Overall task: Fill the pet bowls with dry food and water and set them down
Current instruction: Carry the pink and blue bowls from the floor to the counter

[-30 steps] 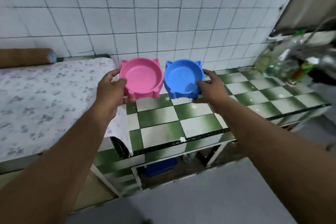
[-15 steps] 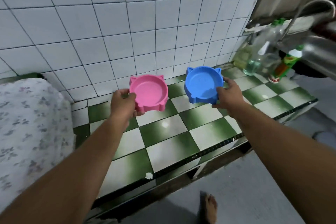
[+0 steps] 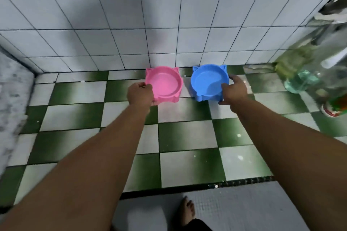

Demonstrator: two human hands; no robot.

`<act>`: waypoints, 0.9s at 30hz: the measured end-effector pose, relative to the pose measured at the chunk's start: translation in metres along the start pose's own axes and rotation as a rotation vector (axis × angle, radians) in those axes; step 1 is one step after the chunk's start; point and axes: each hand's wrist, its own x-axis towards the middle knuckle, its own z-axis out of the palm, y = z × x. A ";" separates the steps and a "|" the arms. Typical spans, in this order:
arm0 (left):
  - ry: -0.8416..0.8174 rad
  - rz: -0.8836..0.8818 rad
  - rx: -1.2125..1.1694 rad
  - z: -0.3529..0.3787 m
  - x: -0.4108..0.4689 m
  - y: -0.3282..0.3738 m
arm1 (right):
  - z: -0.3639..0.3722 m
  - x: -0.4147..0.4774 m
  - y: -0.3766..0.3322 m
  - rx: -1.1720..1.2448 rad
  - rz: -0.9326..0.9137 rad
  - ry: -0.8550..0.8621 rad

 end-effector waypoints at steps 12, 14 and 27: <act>0.105 0.086 0.115 0.044 0.030 -0.006 | 0.023 0.079 0.016 -0.124 -0.086 0.022; 0.131 0.110 0.157 0.045 0.033 -0.009 | 0.023 0.084 0.017 -0.142 -0.089 0.013; 0.194 0.088 0.267 0.048 0.052 -0.011 | 0.034 0.092 0.021 -0.309 -0.023 0.120</act>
